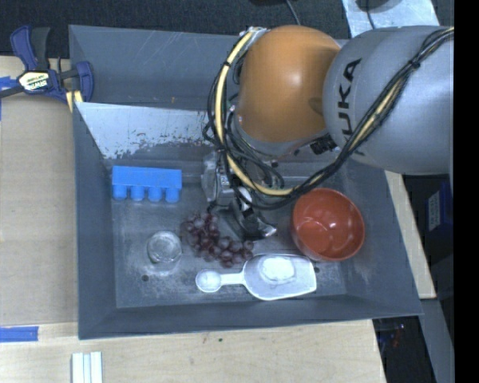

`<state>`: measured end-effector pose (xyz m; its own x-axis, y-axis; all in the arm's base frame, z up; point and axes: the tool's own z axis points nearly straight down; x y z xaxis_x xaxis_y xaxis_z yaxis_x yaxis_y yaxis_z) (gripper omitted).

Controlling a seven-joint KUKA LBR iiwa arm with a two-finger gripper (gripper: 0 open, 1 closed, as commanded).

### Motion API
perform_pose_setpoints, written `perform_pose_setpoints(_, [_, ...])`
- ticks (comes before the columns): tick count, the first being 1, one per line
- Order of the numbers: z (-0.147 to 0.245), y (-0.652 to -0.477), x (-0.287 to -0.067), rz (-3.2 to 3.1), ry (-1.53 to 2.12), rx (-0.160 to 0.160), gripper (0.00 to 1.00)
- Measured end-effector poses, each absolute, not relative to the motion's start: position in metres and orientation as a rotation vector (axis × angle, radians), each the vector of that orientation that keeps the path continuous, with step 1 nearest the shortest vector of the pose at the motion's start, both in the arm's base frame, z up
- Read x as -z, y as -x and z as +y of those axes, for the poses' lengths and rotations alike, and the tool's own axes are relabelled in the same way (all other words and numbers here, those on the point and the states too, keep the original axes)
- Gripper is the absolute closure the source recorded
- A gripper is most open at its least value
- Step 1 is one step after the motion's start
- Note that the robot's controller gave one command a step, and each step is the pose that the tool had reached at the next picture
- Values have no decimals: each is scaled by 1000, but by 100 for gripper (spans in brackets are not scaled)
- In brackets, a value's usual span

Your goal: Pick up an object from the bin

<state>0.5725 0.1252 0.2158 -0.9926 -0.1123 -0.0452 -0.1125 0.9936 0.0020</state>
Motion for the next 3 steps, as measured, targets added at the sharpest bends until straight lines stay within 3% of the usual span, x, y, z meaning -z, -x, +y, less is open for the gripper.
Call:
perform_pose_setpoints(1, [123,-577,-191,3081,239,-8,100])
perform_pose_setpoints(2, [55,-584,-179,3056,420,2,100])
perform_pose_setpoints(3, [101,-582,-107,3097,26,-16,100])
